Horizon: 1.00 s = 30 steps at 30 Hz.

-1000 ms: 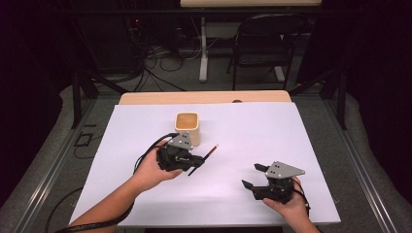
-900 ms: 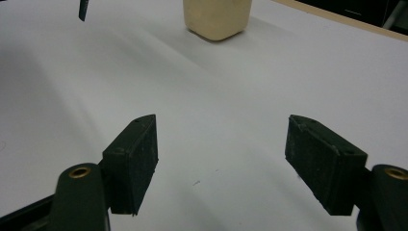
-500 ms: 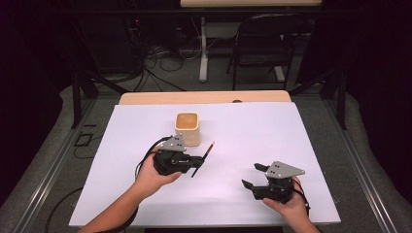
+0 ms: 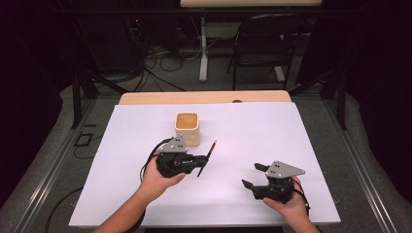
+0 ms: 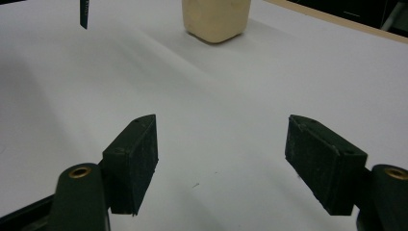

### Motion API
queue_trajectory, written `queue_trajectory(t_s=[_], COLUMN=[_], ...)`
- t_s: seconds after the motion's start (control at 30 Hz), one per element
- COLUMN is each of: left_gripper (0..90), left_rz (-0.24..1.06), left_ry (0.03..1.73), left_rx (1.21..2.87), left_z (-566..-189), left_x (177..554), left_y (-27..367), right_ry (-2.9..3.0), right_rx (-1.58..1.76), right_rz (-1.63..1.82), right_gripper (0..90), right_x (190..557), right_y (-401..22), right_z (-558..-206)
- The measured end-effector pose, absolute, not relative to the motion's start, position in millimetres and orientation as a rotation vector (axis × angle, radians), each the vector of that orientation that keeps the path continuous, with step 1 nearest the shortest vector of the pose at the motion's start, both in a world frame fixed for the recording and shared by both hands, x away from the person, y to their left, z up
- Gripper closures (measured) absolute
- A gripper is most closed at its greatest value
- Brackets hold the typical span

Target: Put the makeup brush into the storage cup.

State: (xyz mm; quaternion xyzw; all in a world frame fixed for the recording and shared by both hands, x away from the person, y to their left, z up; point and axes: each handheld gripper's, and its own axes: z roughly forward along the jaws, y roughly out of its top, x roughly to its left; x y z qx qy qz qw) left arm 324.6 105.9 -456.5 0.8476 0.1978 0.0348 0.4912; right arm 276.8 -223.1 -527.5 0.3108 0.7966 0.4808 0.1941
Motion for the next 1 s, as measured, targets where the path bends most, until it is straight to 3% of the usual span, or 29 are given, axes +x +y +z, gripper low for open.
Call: queue_trajectory(t_s=[1.0], left_gripper=[83.7], left_rz=[0.059], left_ry=[0.648], left_rx=[1.804], left_z=[-478.6], left_x=[314.6], left_y=[109.4], right_ry=[2.197], right_rx=[0.854], right_rz=[1.386], right_gripper=[30.2], right_x=[276.5], right_y=[-220.5], right_z=[-523.3])
